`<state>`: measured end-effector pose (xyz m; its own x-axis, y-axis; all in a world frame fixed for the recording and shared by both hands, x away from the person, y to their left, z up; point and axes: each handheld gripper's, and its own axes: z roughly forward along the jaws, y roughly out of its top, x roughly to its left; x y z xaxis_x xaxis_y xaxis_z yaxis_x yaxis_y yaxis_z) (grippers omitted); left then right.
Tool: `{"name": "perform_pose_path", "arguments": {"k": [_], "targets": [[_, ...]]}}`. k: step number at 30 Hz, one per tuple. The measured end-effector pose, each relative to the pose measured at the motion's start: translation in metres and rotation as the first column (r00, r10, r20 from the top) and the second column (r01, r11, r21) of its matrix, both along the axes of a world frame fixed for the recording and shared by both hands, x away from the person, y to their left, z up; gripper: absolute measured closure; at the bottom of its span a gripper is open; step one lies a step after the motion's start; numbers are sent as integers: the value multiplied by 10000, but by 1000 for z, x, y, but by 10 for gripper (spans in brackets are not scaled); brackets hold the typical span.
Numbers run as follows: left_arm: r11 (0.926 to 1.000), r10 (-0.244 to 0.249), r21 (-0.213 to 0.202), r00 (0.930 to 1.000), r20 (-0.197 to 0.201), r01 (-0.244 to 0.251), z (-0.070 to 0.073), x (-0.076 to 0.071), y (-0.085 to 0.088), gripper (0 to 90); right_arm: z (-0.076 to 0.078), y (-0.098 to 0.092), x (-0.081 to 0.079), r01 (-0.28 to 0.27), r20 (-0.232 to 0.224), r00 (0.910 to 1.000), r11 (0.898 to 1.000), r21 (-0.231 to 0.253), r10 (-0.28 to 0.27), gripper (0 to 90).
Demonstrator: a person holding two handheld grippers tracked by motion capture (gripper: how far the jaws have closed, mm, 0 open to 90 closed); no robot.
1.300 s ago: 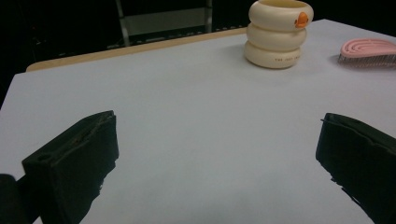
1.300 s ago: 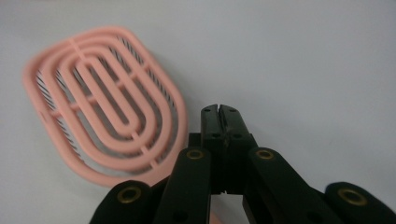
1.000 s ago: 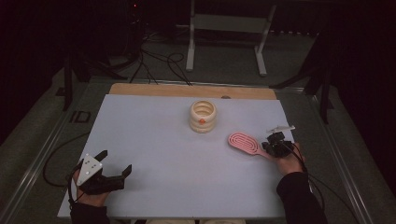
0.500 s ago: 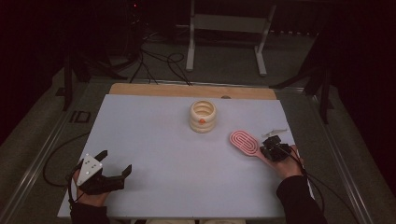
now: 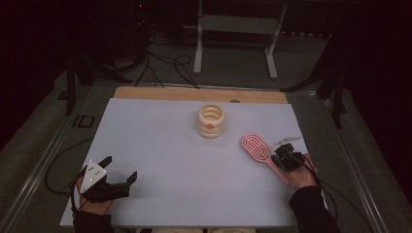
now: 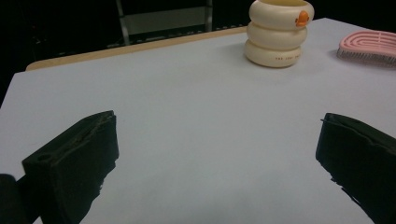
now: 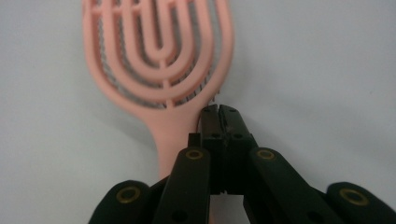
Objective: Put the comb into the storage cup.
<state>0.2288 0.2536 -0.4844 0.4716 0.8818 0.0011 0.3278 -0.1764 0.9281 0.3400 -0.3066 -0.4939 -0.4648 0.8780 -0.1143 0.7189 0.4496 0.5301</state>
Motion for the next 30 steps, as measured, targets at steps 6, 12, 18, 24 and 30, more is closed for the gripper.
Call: {"name": "perform_pose_path", "arguments": {"k": [6, 12, 18, 24, 30], "targets": [[10000, 7, 13, 10000, -12, -7, 0, 0, 0, 4, -3, -5, -3, 195, 89, 9998, 9998, 107, -196, 895], [10000, -5, 31, 10000, -19, 5, 0, 0, -1, 4, 10, -11, -9, 422, 859, 9952, 9970, 645, -477, 873], [10000, 23, 15, 10000, -1, -23, 0, 0, 0, 4, 29, -8, -23, -18, 1934, 9807, 9889, 1485, -272, 776], [10000, 15, 38, 10000, 2, -15, 0, 0, -1, 4, 48, -1, -42, -662, 2976, 9546, 9632, 2607, -150, 563], [10000, 51, 4, 10000, 56, -51, 1, -1, 0, 4, 61, 13, -70, -1353, 4069, 9135, 9400, 3132, -40, 363]]}}
